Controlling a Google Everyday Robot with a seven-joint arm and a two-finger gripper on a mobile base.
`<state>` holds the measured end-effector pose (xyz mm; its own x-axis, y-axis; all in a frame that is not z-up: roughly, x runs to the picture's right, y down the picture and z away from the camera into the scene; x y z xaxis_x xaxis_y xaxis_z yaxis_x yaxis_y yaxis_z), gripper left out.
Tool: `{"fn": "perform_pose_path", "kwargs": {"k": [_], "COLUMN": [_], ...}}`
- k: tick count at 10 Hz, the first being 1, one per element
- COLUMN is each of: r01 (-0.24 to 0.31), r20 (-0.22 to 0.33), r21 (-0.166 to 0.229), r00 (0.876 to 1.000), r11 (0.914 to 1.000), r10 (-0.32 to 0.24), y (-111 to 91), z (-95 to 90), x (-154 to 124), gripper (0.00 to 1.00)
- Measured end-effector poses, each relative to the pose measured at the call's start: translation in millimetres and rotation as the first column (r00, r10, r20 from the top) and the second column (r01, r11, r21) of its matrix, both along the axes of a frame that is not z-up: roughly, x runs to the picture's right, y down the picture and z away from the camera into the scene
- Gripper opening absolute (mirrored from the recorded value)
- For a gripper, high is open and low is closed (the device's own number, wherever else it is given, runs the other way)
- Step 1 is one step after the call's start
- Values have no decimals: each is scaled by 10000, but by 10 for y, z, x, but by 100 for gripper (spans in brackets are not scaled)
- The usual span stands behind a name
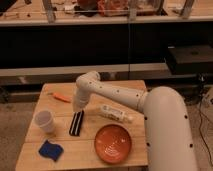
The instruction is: Push the eraser across the table
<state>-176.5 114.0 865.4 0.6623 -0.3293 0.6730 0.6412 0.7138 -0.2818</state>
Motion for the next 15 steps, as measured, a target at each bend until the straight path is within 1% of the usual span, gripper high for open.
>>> {"fn": "perform_pose_path", "kwargs": {"k": [1, 2, 3, 4, 6, 7, 8, 9, 10, 12, 13, 15], "r01": [362, 916, 1622, 2147, 2503, 2811, 3212, 3566, 3789, 3947, 3962, 4082], "r20": [88, 456, 984, 1383, 1590, 1665, 1785, 1740, 1562, 1273, 1193, 1087], "r21": [249, 546, 987, 1362, 1725, 1995, 2312, 2551, 2714, 2946, 3013, 3080], "r00": [9993, 9945, 9802, 9626, 9474, 9343, 9139, 8974, 8897, 8864, 8868, 8822], "r11": [9990, 9943, 9818, 9671, 9527, 9387, 9184, 8988, 8848, 8703, 8673, 8594], "r10": [-364, -941, -1718, -2331, -2777, -3152, -3646, -4054, -4290, -4451, -4466, -4581], "y": [-24, -42, -73, -96, -139, -144, -151, -156, -153, -178, -196, -228], "z": [-31, -65, -96, -114, -142, -147, -151, -131, -90, -13, 27, 123], "x": [-21, -65, -75, -57, -33, -17, -5, 11, 18, 65, 91, 123], "gripper": [8, 8, 8, 8, 8, 8, 8, 8, 8, 8, 8, 8]}}
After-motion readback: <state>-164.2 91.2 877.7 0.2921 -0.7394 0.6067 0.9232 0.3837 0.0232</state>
